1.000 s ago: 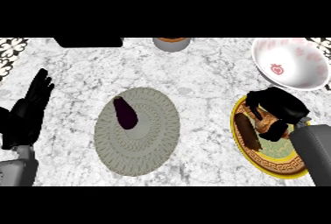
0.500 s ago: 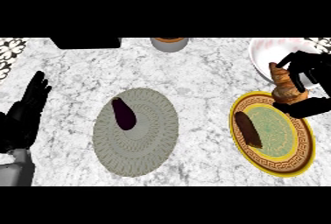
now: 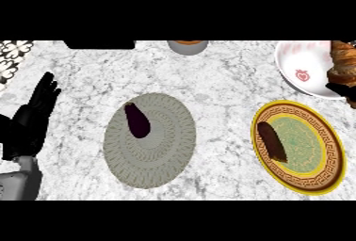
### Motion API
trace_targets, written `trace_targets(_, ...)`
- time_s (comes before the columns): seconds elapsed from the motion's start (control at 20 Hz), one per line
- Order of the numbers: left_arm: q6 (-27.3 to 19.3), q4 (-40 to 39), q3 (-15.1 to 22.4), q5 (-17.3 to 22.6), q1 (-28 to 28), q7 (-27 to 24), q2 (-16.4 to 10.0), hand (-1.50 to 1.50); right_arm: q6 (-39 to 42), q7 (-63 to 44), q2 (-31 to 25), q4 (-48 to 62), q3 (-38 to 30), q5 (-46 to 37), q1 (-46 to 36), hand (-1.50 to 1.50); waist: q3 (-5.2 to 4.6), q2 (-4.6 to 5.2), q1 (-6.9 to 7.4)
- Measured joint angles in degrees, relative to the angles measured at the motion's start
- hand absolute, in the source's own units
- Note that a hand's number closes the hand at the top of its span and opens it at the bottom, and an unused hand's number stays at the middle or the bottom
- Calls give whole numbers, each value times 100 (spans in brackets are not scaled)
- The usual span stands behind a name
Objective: Pick the croissant from the plate and place it in the bowl
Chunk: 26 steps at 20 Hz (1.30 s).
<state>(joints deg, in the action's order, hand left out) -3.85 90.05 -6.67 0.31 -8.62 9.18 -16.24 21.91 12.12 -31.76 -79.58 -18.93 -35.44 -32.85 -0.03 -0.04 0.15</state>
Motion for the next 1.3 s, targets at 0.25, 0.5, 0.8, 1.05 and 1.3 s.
trace_targets(0.25, 0, -88, 34, -82, 25, -127, 98, 0, -267, 504, -190, 1533, -42, -75, -674, 150, 4, 26, 72)
trace_targets(0.5, 37, -78, 25, -100, -84, -114, 98, 0, -882, 1236, -268, 3167, -67, -297, -1255, 150, 9, 61, 157)
trace_targets(0.8, 111, -168, 53, -82, -269, -118, 122, 0, -1585, 1971, -409, 4800, -134, -570, -1838, 150, 16, 118, 280)
trace_targets(1.05, 142, -149, 109, -87, -325, -84, 156, 0, -1909, 1772, -622, 5583, 178, -1146, -2018, 150, 17, 174, 403)
trace_targets(1.3, 143, -140, 188, -128, -375, -112, 213, 0, -1697, 1621, -729, 6302, 269, -1361, -2183, -150, 28, 220, 490)
